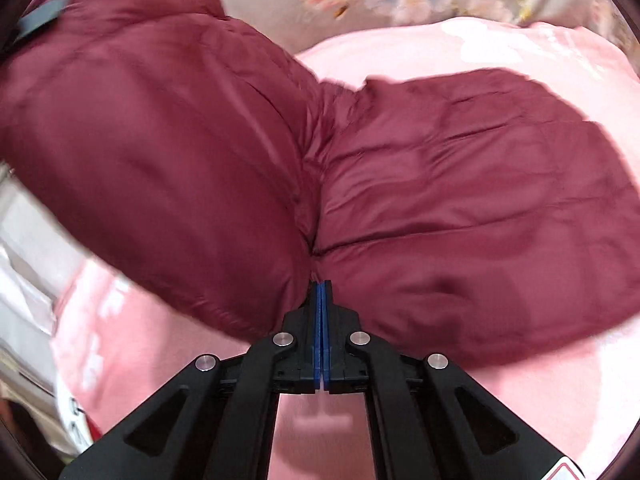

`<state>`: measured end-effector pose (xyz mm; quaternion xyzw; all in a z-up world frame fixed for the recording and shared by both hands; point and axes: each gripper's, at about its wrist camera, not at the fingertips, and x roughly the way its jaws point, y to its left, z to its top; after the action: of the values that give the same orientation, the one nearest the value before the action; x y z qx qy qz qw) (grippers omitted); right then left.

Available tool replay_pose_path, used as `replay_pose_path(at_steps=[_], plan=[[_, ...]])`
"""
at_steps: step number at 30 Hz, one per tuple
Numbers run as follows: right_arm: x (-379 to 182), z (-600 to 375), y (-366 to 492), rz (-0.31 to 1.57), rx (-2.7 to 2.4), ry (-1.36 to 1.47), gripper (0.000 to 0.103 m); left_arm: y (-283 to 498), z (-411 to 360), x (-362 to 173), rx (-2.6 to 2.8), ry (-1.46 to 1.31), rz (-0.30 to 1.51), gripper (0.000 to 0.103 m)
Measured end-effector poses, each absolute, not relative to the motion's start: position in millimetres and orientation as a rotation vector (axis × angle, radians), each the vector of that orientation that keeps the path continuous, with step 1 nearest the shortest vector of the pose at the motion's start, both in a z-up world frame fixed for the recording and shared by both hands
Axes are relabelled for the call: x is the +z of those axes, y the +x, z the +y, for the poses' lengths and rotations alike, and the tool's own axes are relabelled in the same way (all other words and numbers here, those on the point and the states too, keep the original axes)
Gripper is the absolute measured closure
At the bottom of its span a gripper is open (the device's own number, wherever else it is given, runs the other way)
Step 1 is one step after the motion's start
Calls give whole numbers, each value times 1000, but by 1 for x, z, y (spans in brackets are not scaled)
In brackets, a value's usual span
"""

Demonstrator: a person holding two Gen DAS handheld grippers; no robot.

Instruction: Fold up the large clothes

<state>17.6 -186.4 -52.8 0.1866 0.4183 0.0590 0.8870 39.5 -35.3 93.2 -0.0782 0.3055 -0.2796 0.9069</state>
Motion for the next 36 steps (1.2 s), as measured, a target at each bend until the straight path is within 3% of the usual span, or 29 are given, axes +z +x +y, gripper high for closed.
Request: replay_pose_path(at_steps=[9,14,17,21,25,26,28,30,32,36], plan=[[-26,-293,-86,838,-198,397,103,48,-174,33,-714,3,802,86],[-31,-329,-112,838,-305,430,103,48,-225,-31,-727,108,959,86],[-31,-345,-115,827,-321,453,103,41,-237,-42,-709,158,974,85],[4,-358,-84,750,-297,433,96,47,-215,0,-834,-4,1020,53],[54,-367,-56,630,-248,449,90,57,-170,77,-847,-107,821,21],[64,-368,-48,605,-238,455,87,63,-158,95,-786,-98,760,20],[88,-366,-20,555,-240,440,72,83,-144,120,-628,-49,669,20],[102,-365,11,547,-240,438,66,109,-138,132,-473,-7,631,20],[106,-365,44,568,-248,463,64,145,-138,134,-355,22,646,20],[84,-367,95,655,-335,487,52,207,-153,111,-221,60,726,20]])
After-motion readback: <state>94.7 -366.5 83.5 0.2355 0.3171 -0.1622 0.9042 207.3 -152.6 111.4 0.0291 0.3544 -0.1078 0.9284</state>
